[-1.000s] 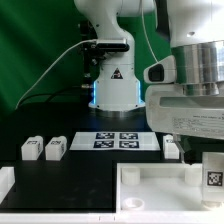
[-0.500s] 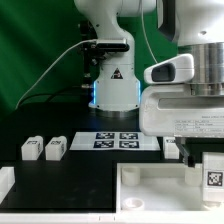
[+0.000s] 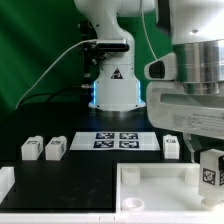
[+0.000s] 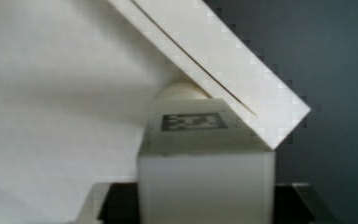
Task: Assemble one leg
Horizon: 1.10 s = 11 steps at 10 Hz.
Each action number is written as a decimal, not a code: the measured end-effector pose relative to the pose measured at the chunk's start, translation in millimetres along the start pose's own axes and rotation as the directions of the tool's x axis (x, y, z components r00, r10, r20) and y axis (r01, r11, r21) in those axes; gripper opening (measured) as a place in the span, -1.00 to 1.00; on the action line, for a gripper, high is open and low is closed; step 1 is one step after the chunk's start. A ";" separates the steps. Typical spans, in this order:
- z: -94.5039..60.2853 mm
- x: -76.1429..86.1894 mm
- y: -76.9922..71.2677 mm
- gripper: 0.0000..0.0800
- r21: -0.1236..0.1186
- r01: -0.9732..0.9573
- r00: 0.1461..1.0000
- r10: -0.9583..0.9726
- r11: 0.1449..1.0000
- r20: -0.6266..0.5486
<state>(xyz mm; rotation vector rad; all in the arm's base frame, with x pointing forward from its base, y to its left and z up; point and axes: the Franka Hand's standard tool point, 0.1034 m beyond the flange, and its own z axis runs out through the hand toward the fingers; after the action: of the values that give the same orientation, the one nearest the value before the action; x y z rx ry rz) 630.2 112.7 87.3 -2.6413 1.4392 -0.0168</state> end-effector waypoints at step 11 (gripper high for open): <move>6.7 -3.1 0.1 0.57 0.007 -0.646 0.762 0.645 0.763 0.057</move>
Offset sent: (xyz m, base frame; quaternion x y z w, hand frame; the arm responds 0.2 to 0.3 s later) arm -0.0001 0.0132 -0.0057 0.0115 -0.0486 0.3571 0.9327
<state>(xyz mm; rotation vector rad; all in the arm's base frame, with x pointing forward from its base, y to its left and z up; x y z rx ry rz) 628.9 115.9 80.8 -1.9571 2.2250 0.1009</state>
